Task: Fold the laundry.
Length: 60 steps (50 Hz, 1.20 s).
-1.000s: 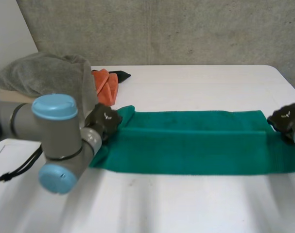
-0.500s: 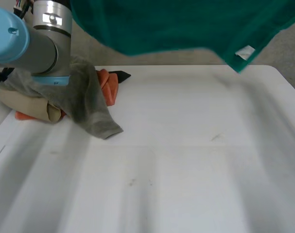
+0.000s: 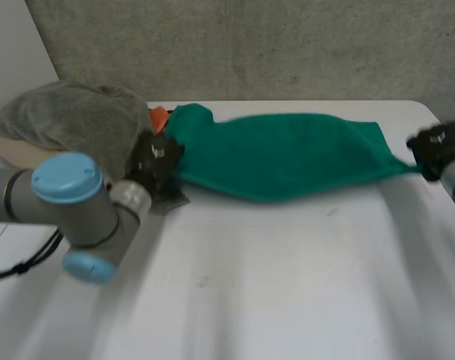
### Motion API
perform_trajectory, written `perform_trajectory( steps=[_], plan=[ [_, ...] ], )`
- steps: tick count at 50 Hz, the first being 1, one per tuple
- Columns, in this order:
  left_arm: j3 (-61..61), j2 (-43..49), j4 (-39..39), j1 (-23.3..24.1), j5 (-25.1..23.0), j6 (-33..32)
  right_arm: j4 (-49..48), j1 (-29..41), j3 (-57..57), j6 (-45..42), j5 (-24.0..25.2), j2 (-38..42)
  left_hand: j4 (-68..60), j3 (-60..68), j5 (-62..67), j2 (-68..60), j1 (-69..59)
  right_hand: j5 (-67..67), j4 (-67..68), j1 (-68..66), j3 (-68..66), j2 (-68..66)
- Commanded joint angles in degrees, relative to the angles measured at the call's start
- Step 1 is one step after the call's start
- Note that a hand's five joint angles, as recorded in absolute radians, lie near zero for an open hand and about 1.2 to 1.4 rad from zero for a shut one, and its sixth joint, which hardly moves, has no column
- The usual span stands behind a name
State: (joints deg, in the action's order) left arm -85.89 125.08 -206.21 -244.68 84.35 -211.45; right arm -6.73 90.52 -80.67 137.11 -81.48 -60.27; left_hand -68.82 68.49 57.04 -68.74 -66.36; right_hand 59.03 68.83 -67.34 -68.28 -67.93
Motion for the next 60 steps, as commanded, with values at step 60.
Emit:
perform_trajectory(
  steps=[60],
  plan=[
    [43.6,30.2,4.7,2.4,2.1,-12.6,-16.1,1.8,20.0,-7.3,-4.4,23.4,45.8,-45.5,-44.1,45.8,43.4,-59.0,-58.8,57.3,58.3,57.9]
  ],
)
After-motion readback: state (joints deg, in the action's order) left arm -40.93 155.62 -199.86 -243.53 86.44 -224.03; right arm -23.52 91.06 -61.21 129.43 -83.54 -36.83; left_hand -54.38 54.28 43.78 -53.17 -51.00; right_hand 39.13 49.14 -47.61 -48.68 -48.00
